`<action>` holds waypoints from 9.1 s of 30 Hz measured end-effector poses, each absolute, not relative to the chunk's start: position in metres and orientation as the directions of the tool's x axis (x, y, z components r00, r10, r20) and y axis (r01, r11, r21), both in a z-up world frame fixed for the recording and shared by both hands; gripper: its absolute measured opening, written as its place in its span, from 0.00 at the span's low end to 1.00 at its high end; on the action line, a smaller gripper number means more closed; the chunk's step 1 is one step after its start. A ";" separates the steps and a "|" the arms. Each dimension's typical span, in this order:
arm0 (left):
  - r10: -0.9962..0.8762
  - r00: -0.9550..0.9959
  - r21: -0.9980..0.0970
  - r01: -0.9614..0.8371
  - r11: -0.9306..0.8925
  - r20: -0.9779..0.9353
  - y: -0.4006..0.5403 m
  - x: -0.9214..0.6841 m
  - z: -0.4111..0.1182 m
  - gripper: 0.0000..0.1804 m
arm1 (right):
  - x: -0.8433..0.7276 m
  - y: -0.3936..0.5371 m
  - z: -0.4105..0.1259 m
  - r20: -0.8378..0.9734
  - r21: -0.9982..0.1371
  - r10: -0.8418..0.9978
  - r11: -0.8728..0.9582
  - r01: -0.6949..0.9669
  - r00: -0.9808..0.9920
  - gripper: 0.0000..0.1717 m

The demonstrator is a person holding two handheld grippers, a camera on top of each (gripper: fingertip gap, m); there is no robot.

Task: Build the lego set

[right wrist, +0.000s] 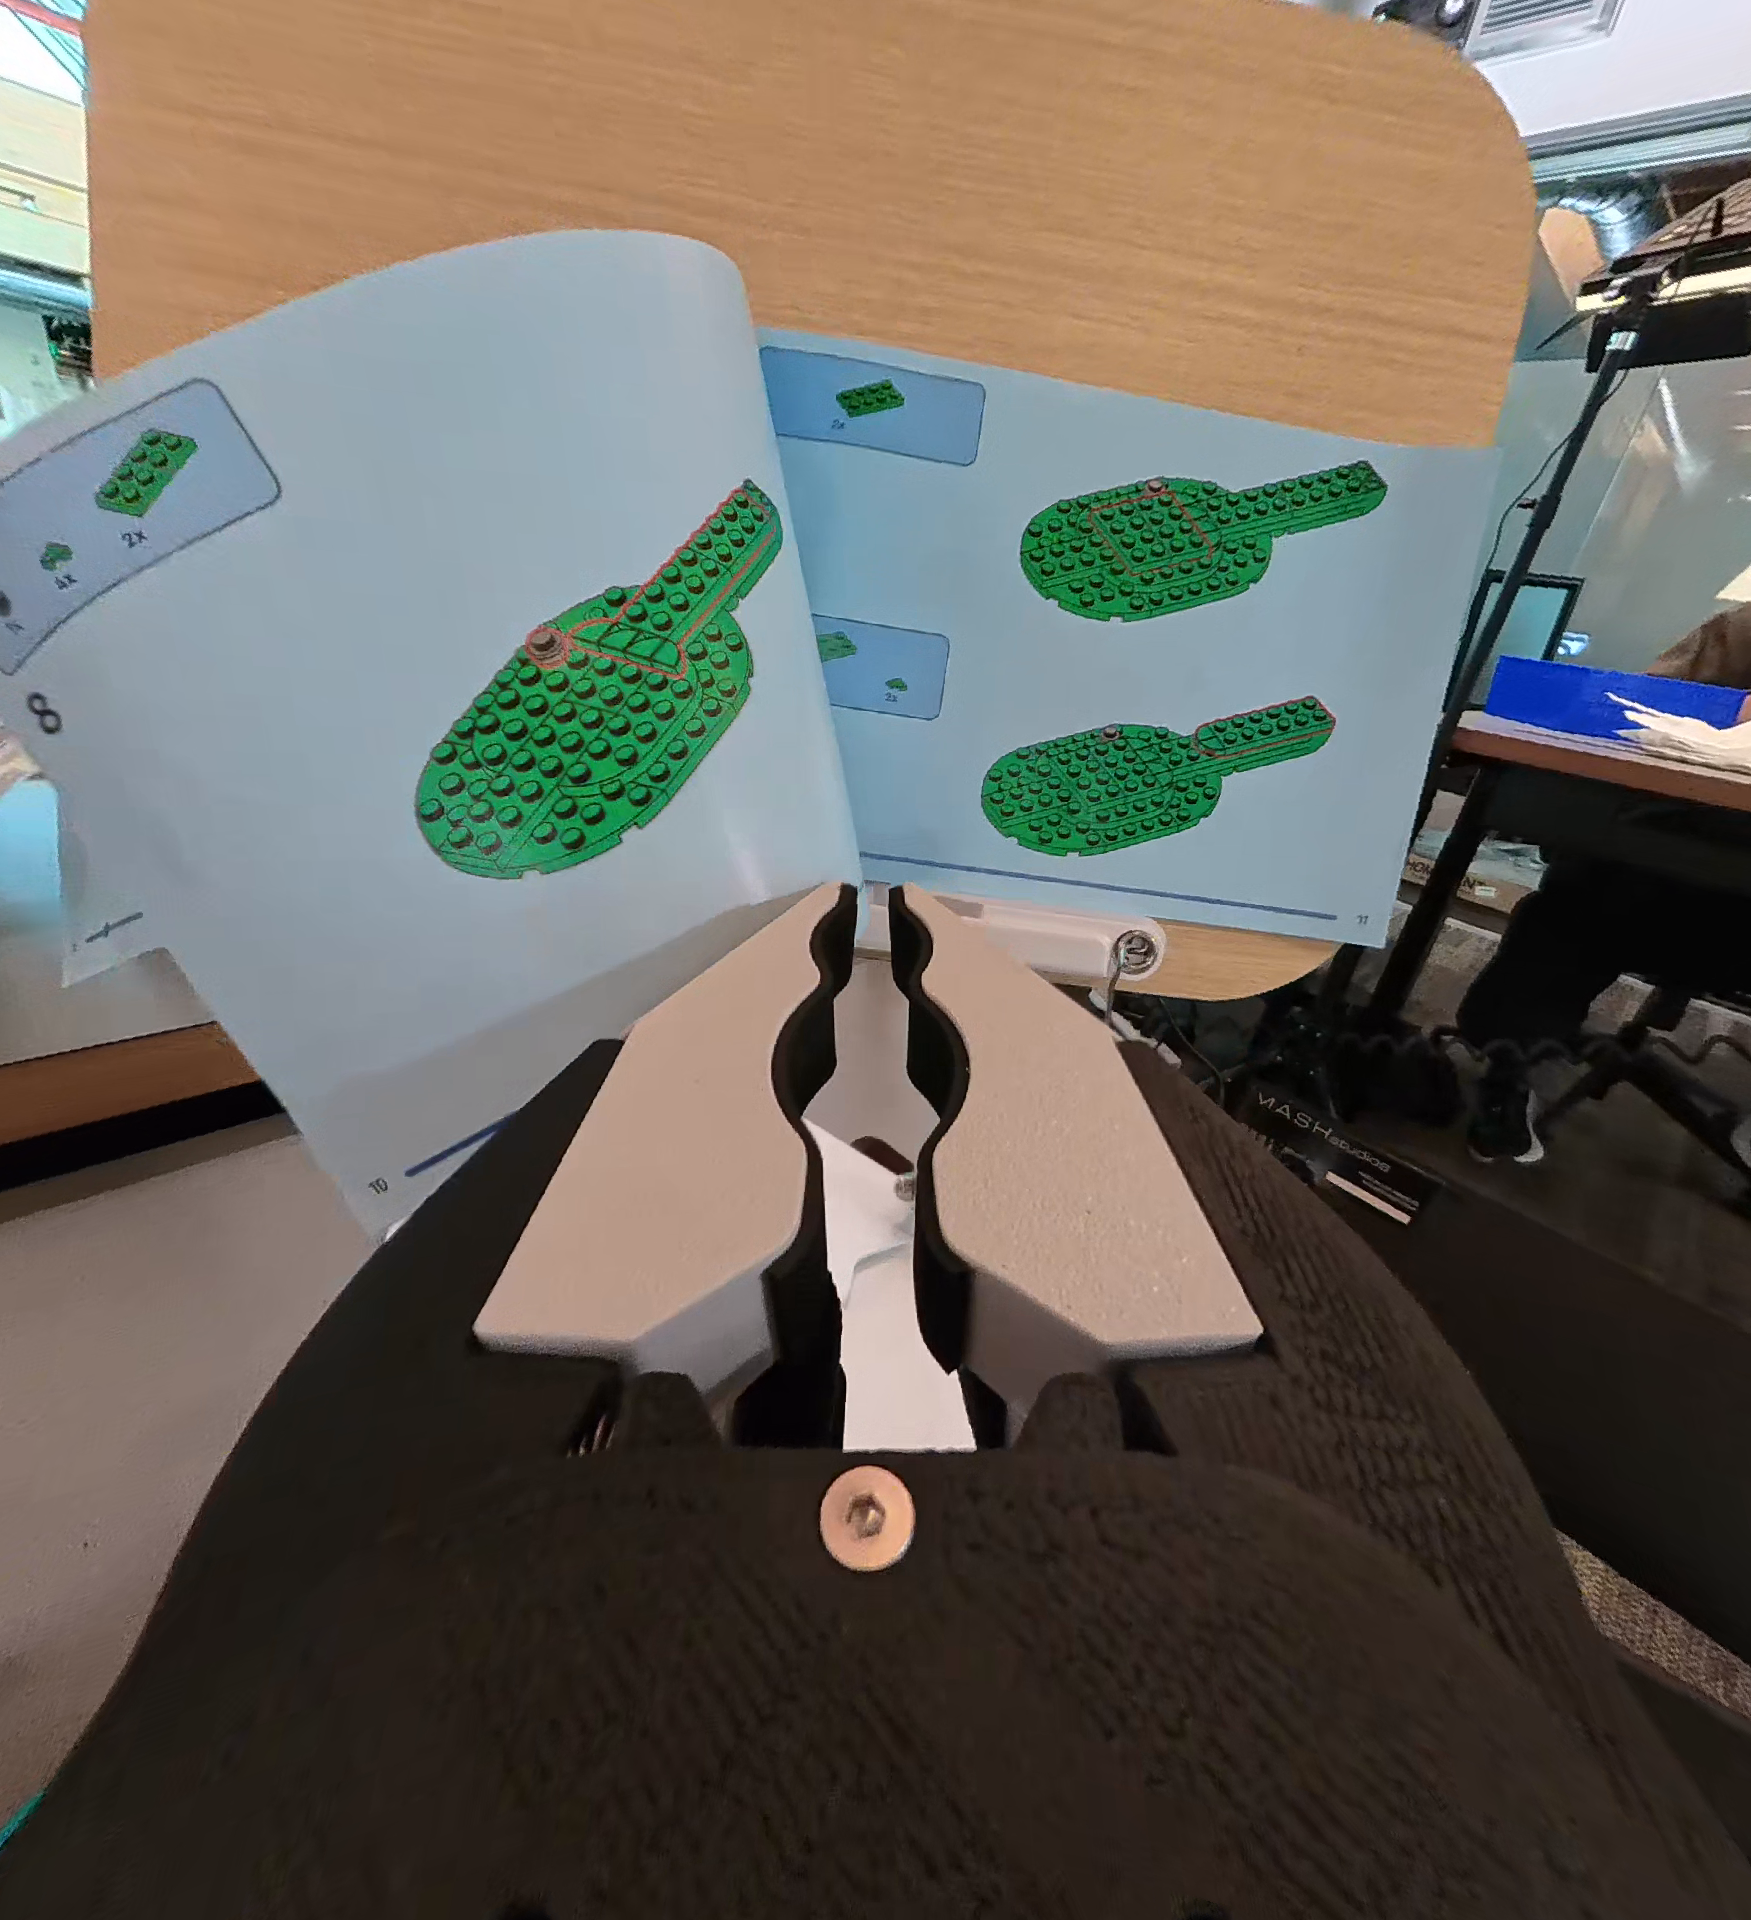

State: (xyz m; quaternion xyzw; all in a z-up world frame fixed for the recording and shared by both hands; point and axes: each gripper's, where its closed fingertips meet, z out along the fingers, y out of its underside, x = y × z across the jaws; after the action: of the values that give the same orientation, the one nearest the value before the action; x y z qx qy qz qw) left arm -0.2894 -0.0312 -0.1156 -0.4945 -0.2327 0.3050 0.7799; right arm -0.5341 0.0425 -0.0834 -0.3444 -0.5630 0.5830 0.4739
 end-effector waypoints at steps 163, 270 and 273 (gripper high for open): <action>0.815 0.576 -0.992 -0.051 0.116 0.066 -0.123 -0.499 -0.026 0.00 | -0.500 0.000 -0.091 0.633 -0.765 0.646 0.605 -0.220 -0.427 0.06; 0.319 0.946 -0.912 0.091 -0.401 -0.046 -0.049 -0.151 -0.212 0.54 | -0.160 0.087 -0.269 0.106 -0.603 0.220 0.790 0.113 -0.970 0.27; 0.237 0.971 -0.898 0.072 -0.435 -0.037 -0.041 -0.127 -0.223 0.53 | -0.169 0.087 -0.271 0.080 -0.613 0.216 0.780 0.123 -0.973 0.23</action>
State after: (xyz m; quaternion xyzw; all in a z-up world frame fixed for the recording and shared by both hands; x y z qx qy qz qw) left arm -0.1270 -0.0409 -0.2234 -0.8432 -0.0915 0.0790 0.5238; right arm -0.1695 0.0873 -0.2705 -0.0900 -0.9407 0.3189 0.0729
